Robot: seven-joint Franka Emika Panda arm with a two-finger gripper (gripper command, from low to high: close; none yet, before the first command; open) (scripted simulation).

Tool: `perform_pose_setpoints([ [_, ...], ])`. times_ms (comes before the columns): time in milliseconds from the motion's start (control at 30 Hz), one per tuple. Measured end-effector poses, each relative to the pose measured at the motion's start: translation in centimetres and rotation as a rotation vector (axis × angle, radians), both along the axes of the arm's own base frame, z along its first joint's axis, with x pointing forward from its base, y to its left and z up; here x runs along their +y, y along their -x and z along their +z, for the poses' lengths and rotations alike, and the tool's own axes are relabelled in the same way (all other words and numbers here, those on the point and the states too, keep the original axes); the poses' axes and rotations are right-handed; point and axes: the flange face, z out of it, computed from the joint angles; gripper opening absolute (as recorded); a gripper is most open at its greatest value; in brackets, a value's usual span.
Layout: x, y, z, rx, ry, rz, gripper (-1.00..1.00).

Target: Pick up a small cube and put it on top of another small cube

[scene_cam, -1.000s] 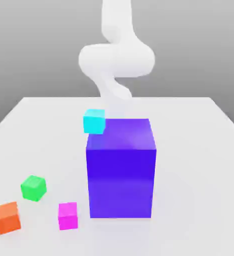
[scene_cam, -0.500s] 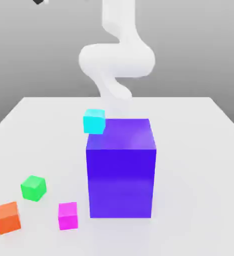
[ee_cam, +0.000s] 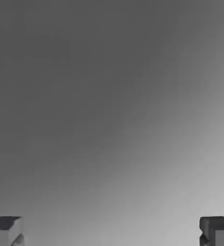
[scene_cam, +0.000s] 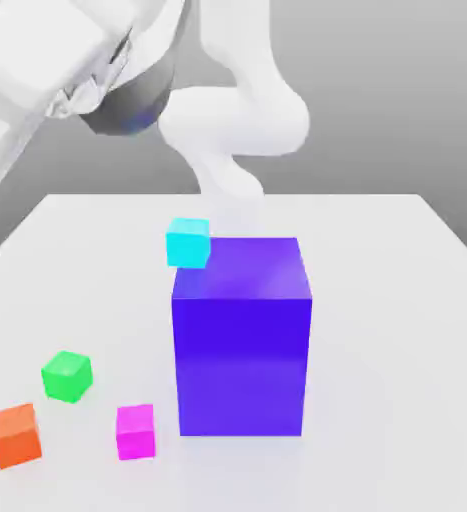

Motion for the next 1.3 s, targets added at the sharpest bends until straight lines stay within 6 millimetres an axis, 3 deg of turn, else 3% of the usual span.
perform_pose_setpoints([
  [167,-0.9,0.7,-6.4,0.201,0.24,0.309,0.0],
  [333,-1.7,2.7,-13.0,0.408,0.442,0.663,0.0],
  [500,-3.0,6.3,-19.0,0.605,0.592,1.048,0.0],
  [700,-4.9,12.1,-24.8,0.793,0.676,1.551,0.0],
  [800,-4.2,13.5,-25.9,0.822,0.707,1.766,0.0],
  [1100,0.7,13.4,-25.3,0.821,0.884,2.288,0.0],
  [1167,1.2,13.2,-26.7,0.823,0.909,2.345,0.0],
  [1233,1.3,13.1,-29.7,0.824,0.916,2.359,0.0],
  [1267,1.3,13.2,-30.9,0.823,0.916,2.361,-1.0],
  [1300,1.3,13.2,-30.9,0.823,0.916,2.361,-1.0],
])
